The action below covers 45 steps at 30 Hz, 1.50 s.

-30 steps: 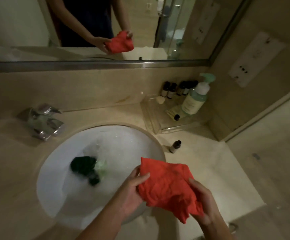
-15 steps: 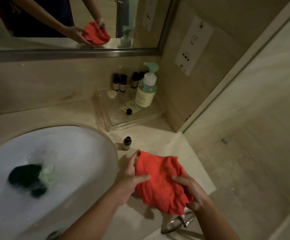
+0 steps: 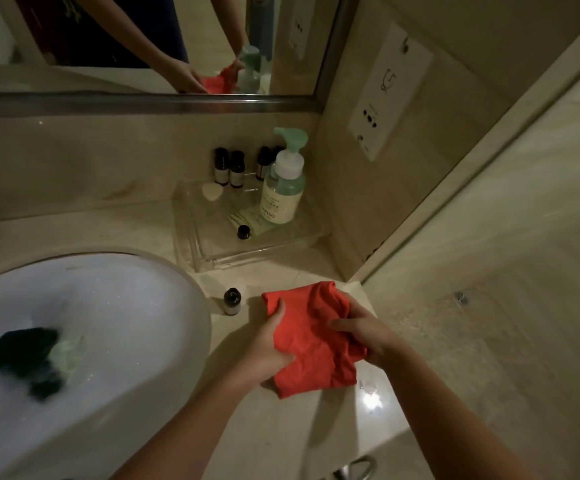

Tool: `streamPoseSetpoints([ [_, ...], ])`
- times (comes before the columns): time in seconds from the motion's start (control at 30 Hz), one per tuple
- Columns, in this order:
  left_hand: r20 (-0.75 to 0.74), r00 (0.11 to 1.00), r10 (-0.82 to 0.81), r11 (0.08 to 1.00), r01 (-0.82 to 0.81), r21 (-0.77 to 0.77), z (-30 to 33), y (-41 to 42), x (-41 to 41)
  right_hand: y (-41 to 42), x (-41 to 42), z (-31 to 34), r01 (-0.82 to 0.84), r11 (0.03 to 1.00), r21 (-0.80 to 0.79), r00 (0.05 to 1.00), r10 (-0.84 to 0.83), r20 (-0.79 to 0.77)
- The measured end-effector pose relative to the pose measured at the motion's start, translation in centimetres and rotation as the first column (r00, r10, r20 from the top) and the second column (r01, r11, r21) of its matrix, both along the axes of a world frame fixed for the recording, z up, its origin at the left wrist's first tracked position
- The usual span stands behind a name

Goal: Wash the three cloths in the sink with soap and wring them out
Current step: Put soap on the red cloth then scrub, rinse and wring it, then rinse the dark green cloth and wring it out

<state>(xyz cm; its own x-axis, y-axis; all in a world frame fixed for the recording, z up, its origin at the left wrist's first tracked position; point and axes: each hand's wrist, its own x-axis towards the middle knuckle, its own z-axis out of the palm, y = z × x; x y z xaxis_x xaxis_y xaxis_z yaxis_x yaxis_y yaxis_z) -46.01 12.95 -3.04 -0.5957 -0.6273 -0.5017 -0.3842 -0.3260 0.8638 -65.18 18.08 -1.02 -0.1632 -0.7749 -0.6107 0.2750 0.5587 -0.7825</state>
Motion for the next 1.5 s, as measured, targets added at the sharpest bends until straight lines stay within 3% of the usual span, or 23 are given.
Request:
streamPoseSetpoints([
  [0.1,0.054,0.998,0.025,0.998,-0.021,-0.066,-0.4,-0.4,-1.3,-1.6,-1.1,-0.4,-0.079,0.997,0.021,0.985,0.081,-0.154],
  [0.17,0.100,0.995,0.012,0.994,0.000,-0.112,-0.5,-0.6,-2.0,-2.2,-1.6,-1.1,-0.045,0.996,0.078,0.951,0.066,-0.302],
  [0.23,0.242,0.970,-0.004,0.972,0.061,-0.227,0.2,-0.6,-2.4,-2.2,-1.8,-1.6,-0.022,0.991,0.132,0.872,0.084,-0.483],
  [0.3,0.469,0.883,0.004,0.907,0.195,-0.373,1.0,-0.6,-2.7,-1.9,-1.9,-1.6,-0.071,0.969,0.235,0.658,0.223,-0.719],
  [0.37,0.626,0.780,0.017,0.863,0.305,-0.403,1.6,-0.4,-2.7,-1.3,-1.6,-1.3,-0.052,0.941,0.334,0.329,0.332,-0.884],
  [0.43,0.694,0.719,0.039,0.786,0.407,-0.465,1.6,-0.2,-2.4,-0.7,-1.5,-1.6,-0.094,0.970,0.226,-0.001,0.227,-0.974],
  [0.47,0.690,0.723,0.036,0.728,0.454,-0.514,1.4,0.1,-2.3,-0.5,-1.5,-2.1,-0.202,0.970,0.133,-0.096,0.115,-0.989],
  [0.5,0.667,0.745,0.010,0.667,0.492,-0.559,1.0,0.3,-2.3,-0.2,-1.4,-2.7,-0.348,0.936,0.048,-0.129,0.003,-0.992],
  [0.57,0.637,0.768,-0.071,0.572,0.554,-0.604,0.0,0.5,-2.8,0.1,-1.3,-4.1,-0.627,0.777,0.061,-0.056,0.033,-0.998],
  [0.63,0.686,0.720,-0.104,0.513,0.630,-0.583,-1.3,0.3,-3.0,0.3,-1.4,-5.0,-0.735,0.647,0.203,-0.016,0.283,-0.959],
  [0.73,0.744,0.651,-0.151,0.554,0.679,-0.482,-3.0,-0.2,-2.4,0.1,-2.0,-5.8,-0.730,0.591,0.343,-0.069,0.436,-0.897],
  [0.9,0.728,0.671,-0.140,0.560,0.660,-0.500,-2.8,0.0,-1.9,-0.4,-1.4,-4.2,-0.680,0.541,0.495,-0.192,0.520,-0.832],
  [1.03,0.687,0.716,-0.125,0.544,0.628,-0.556,-2.0,2.4,1.5,0.1,1.9,-2.3,-0.727,0.564,0.390,-0.213,0.354,-0.911],
  [1.17,0.699,0.714,-0.030,0.607,0.568,-0.555,-2.0,4.1,8.0,0.6,7.4,-2.7,-0.817,0.488,0.308,-0.276,0.138,-0.951],
  [1.33,0.769,0.632,0.094,0.728,0.484,-0.486,-2.3,3.7,16.4,-1.3,16.0,-3.3,-0.884,0.364,0.292,-0.231,0.202,-0.952],
  [1.5,0.780,0.594,0.198,0.837,0.312,-0.450,-2.7,3.0,24.5,-4.3,24.1,-4.2,-0.903,0.308,0.298,-0.207,0.296,-0.932],
])
